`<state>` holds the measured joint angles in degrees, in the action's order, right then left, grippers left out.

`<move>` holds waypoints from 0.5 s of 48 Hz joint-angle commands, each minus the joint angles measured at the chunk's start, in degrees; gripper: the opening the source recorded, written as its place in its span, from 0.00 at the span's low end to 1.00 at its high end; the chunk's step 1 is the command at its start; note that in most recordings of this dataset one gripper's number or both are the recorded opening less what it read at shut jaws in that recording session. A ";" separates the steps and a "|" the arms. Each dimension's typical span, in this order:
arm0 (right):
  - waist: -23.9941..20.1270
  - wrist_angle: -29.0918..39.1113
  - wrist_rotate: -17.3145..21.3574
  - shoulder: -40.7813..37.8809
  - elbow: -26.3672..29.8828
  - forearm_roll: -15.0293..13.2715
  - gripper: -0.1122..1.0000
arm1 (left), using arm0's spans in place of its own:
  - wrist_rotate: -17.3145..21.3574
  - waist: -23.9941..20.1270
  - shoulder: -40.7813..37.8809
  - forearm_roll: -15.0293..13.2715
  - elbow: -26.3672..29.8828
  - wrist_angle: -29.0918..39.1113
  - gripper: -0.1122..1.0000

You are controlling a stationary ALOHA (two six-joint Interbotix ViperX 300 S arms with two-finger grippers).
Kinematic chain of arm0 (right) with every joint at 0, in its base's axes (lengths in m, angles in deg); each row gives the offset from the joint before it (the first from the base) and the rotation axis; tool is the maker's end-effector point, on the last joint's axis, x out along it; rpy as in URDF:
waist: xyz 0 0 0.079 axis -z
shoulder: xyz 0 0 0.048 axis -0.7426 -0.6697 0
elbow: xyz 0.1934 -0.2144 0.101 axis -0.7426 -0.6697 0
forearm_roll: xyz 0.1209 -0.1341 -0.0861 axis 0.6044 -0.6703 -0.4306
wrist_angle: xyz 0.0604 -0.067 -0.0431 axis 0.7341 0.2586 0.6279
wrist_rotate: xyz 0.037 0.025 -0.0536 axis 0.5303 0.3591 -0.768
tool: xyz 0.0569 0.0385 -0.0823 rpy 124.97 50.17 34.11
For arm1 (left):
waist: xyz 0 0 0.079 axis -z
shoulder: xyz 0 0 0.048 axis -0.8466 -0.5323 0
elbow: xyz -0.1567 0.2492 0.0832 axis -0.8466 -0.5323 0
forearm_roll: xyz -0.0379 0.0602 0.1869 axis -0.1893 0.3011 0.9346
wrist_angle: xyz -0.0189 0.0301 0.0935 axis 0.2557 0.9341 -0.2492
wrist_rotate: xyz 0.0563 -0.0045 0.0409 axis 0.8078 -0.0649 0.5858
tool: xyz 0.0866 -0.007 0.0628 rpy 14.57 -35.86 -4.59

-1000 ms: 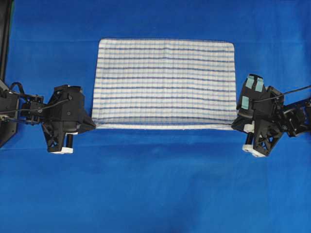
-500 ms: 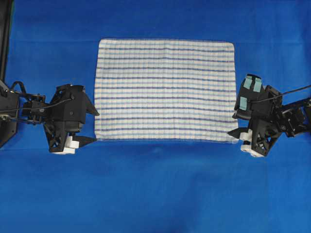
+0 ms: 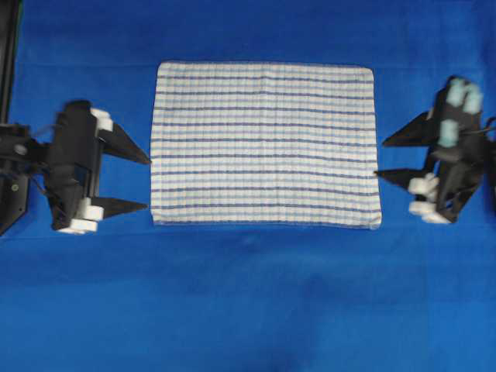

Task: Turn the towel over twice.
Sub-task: 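Open both grippers and withdraw them sideways from the towel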

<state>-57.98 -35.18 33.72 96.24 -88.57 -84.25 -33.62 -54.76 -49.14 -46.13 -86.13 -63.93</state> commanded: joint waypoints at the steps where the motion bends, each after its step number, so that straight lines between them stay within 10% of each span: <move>1: -0.26 0.53 -0.09 4.92 0.18 -1.85 0.65 | 0.09 -0.79 3.87 0.00 0.53 0.18 0.82; 24: -0.26 1.76 -10.46 23.12 -5.01 -3.08 0.64 | 1.49 -3.16 24.43 0.18 -5.54 5.89 0.82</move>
<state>-58.06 -33.16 23.35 117.77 -93.06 -87.06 -32.47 -57.40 -27.17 -46.05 -91.05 -57.95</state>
